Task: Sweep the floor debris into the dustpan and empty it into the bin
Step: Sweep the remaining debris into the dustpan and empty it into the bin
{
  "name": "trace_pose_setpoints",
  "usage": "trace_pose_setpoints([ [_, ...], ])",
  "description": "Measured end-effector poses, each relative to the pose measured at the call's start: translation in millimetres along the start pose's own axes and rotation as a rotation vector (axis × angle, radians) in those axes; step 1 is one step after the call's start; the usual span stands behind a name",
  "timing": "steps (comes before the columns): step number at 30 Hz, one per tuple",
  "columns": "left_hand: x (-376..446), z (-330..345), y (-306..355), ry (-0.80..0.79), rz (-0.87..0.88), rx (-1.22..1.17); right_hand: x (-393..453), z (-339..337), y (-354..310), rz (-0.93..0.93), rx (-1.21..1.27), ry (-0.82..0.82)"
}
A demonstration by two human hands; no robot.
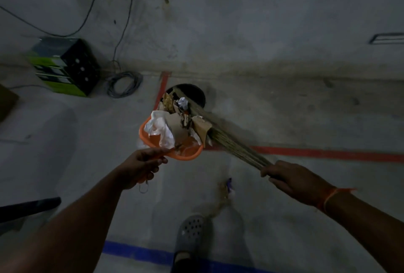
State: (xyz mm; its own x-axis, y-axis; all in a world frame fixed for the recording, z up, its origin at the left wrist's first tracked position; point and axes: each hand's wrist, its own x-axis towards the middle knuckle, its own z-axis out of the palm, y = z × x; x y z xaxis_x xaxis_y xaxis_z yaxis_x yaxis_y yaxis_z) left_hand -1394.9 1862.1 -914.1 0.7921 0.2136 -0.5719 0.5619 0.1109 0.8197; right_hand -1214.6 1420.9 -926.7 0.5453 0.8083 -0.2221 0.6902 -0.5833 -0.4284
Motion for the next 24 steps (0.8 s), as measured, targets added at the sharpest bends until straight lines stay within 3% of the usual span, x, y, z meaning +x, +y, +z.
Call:
trace_pose_setpoints([
  [6, 127.7, -73.8, 29.4, 0.051, -0.024, 0.068, 149.7, 6.4, 22.8, -0.013, -0.005, 0.032],
  [11, 201.1, -118.0, 48.7, 0.136, -0.006, 0.216, 227.1, 25.9, 36.8, -0.006, 0.034, 0.032],
  [17, 252.7, -136.8, 40.9, 0.206, 0.064, 0.504, 248.3, 39.2, 54.3, 0.055, -0.009, 0.025],
  [24, 271.6, -114.4, 58.1, 0.303, 0.065, 0.773, 237.9, 35.9, 66.9, 0.134, -0.062, 0.0],
])
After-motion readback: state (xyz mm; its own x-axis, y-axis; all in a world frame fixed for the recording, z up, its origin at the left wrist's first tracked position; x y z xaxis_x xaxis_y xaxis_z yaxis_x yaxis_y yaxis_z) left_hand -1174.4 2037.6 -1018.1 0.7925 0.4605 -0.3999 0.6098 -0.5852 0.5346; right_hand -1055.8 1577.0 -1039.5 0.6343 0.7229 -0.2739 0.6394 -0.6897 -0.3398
